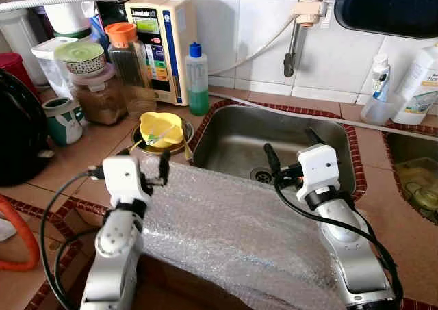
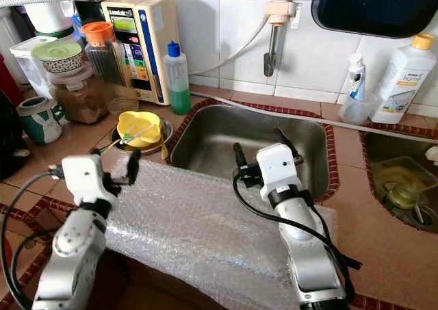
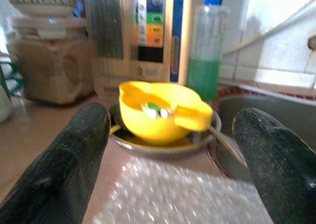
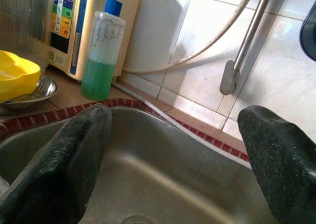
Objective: Kitchen organization
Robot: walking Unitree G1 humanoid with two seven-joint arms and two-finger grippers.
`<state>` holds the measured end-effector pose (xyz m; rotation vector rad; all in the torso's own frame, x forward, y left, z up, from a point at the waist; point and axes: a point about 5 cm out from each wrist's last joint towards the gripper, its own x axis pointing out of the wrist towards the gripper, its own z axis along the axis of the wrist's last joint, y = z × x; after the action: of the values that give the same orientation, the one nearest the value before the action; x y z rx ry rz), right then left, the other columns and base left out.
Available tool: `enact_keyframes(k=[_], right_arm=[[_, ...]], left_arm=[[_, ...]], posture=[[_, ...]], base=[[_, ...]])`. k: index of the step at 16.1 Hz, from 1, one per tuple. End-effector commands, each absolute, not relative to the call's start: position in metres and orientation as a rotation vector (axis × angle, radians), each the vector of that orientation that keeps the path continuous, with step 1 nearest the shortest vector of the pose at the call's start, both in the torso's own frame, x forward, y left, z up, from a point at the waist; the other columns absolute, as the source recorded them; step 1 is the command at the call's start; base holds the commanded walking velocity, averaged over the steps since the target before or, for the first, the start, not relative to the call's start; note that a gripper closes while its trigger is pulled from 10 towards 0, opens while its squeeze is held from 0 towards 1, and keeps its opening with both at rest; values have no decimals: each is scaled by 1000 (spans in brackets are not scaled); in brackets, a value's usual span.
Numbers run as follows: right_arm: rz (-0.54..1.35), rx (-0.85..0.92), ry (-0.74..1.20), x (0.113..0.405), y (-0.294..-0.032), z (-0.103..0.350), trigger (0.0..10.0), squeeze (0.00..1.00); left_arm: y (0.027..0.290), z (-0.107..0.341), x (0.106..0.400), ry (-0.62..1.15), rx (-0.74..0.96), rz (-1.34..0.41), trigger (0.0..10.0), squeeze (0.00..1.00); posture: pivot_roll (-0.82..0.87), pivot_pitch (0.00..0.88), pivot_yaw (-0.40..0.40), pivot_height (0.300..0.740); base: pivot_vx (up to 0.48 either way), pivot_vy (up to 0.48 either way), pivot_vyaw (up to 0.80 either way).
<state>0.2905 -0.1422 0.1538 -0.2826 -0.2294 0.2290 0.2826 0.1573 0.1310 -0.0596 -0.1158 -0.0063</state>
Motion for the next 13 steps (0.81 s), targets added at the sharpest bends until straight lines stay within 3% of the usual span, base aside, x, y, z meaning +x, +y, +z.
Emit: enact_keyframes(k=[1, 8, 10, 13], right_arm=[[238, -281, -237, 289, -139, 156, 10000, 0], [233, -271, -240, 288, -138, 157, 10000, 0], [366, -106, -176, 282, -125, 158, 10000, 0], [498, -15, -134, 272, -113, 159, 10000, 0]], left_arm=[[159, 131, 286, -114, -60, -4, 10000, 0], [150, 142, 299, -158, -98, -82, 10000, 0], [144, 144, 310, -164, -106, -110, 10000, 0], [142, 140, 315, -151, -125, -116, 10000, 0]], posture=[[-176, 21, 61, 740], [-185, 32, 73, 740], [-198, 46, 74, 740], [-211, 53, 78, 740]], base=[[0, 0, 0], [0, 0, 0], [0, 0, 0], [0, 0, 0]])
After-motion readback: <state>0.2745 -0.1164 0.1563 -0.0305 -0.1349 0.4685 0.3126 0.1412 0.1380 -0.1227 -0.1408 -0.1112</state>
